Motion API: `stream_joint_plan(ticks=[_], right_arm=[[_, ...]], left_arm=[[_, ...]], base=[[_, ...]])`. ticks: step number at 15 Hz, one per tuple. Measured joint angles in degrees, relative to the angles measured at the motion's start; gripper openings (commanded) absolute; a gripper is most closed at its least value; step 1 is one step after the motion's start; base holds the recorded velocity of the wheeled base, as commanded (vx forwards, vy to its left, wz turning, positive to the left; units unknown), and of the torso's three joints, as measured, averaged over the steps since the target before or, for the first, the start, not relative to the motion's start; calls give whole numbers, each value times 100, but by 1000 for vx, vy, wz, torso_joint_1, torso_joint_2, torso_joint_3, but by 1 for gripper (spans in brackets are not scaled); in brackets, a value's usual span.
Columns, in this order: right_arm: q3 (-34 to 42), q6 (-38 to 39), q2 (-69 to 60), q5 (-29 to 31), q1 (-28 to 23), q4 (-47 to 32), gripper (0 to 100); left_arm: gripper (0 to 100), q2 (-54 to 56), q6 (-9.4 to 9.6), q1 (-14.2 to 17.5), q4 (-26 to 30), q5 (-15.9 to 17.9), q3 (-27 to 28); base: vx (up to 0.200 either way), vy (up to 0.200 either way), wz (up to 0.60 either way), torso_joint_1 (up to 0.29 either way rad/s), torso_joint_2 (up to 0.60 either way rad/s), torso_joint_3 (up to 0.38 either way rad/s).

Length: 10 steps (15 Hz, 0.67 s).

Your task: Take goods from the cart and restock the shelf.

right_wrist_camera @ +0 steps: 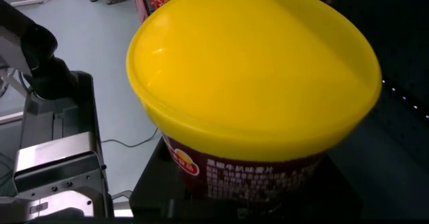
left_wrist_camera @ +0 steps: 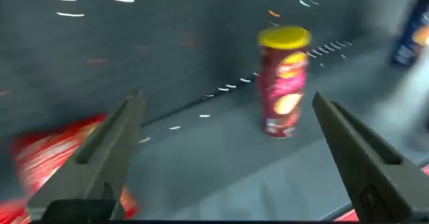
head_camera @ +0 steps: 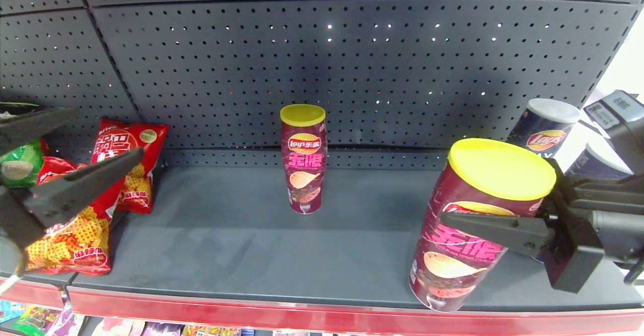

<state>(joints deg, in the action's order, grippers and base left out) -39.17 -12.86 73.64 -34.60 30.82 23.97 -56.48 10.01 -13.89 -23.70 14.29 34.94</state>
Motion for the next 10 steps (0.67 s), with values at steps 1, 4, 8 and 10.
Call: stream_joint_plan(ticks=[1, 4, 8, 10], right_arm=[[-22, 4, 24, 0, 0, 0, 0], [-73, 6, 105, 0, 0, -2, 0], [-317, 55, 235, -5, 0, -5, 0], [-510, 126, 325, -2, -1, 1, 0]], left_arm=[[100, -267, 72, -91, -184, 76, -217], [100, -875, 239, -345, -339, 117, -562], [100, -1493, 294, -380, -362, 145, -250], [100, -1946, 413, -358, -369, 506, 41]], base=[[0, 0, 0, 0, 0, 0], [0, 0, 0, 0, 0, 0], [0, 0, 0, 0, 0, 0], [0, 0, 0, 0, 0, 0]])
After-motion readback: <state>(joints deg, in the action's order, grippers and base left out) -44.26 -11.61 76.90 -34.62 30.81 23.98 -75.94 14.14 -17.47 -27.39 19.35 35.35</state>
